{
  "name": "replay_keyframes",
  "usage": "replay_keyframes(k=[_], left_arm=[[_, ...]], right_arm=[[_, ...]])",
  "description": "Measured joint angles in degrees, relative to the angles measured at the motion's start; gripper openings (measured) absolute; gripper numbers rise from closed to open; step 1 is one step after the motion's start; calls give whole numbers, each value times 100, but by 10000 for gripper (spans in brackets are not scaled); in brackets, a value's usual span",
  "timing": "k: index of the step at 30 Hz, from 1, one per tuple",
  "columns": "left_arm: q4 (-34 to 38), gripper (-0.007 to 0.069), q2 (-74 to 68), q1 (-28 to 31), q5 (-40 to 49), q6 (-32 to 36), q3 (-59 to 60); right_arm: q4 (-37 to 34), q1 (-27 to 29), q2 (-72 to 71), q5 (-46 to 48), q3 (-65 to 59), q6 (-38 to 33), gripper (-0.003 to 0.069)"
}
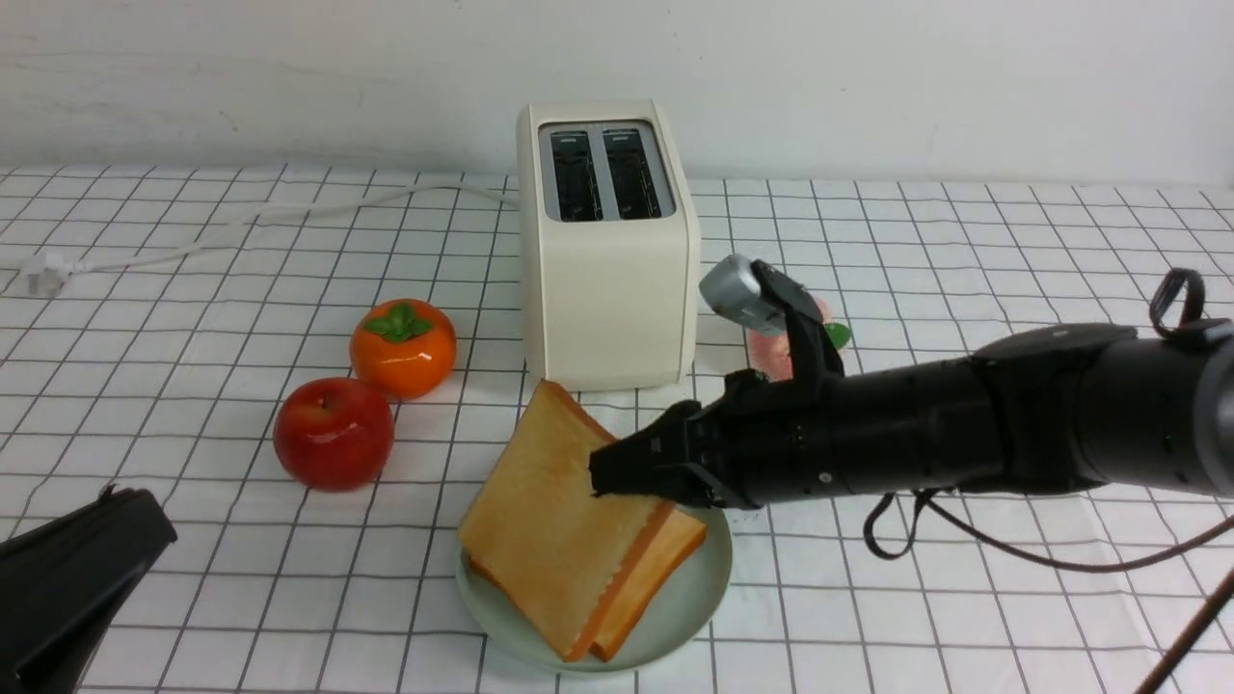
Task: Take toasted bread from bread machine on white checkered table place on plate.
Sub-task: 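Place the held slice of bread on top of the slice on the plate with the right gripper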
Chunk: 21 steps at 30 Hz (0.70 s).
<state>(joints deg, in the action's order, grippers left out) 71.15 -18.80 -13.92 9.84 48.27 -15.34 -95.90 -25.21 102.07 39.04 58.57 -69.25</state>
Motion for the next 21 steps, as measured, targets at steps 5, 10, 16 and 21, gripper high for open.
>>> replay_keyframes(k=[5,10,16,21], left_arm=[[0,17,0,0,0,0,0],[0,18,0,0,0,0,0],[0,20,0,0,0,0,0],[0,22,0,0,0,0,0]], right_arm=[[-125,0,288,-47,0,-338,115],[-163,0,298,-320,0,-368,133],[-92,0,303,-848,0,-369,370],[737,5,157,-1114,0,-311,586]])
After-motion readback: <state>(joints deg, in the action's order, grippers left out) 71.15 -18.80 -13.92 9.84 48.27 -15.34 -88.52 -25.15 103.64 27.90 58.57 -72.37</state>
